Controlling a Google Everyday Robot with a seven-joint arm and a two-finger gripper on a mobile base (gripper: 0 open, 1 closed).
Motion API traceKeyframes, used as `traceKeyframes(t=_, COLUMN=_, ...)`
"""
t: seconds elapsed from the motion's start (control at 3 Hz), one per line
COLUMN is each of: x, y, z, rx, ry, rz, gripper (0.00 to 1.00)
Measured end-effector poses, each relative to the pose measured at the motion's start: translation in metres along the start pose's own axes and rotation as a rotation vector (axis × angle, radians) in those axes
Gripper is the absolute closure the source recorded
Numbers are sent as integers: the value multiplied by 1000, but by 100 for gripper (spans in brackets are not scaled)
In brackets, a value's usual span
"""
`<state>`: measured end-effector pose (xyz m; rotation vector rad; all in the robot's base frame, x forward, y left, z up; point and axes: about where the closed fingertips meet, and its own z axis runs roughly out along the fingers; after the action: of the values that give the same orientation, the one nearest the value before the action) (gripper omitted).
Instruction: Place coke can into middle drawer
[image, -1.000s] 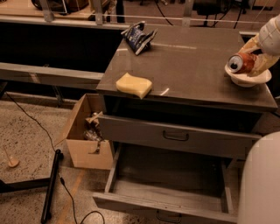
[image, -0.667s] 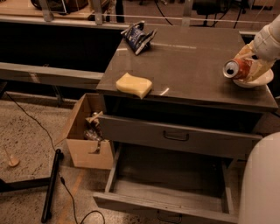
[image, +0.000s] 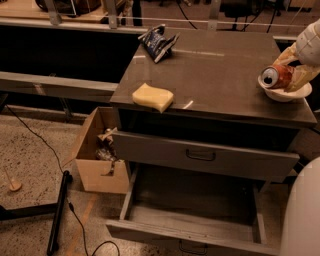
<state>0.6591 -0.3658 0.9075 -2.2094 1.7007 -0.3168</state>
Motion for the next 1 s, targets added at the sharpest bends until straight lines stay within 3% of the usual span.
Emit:
traceKeyframes(t=0.33, x=-26, y=19, z=-35, rx=-25, ry=-3, rz=23, gripper=100)
traceKeyframes(t=1.0, x=-111, y=81, z=-68, rx=-82, ry=-127, rz=99, gripper=100)
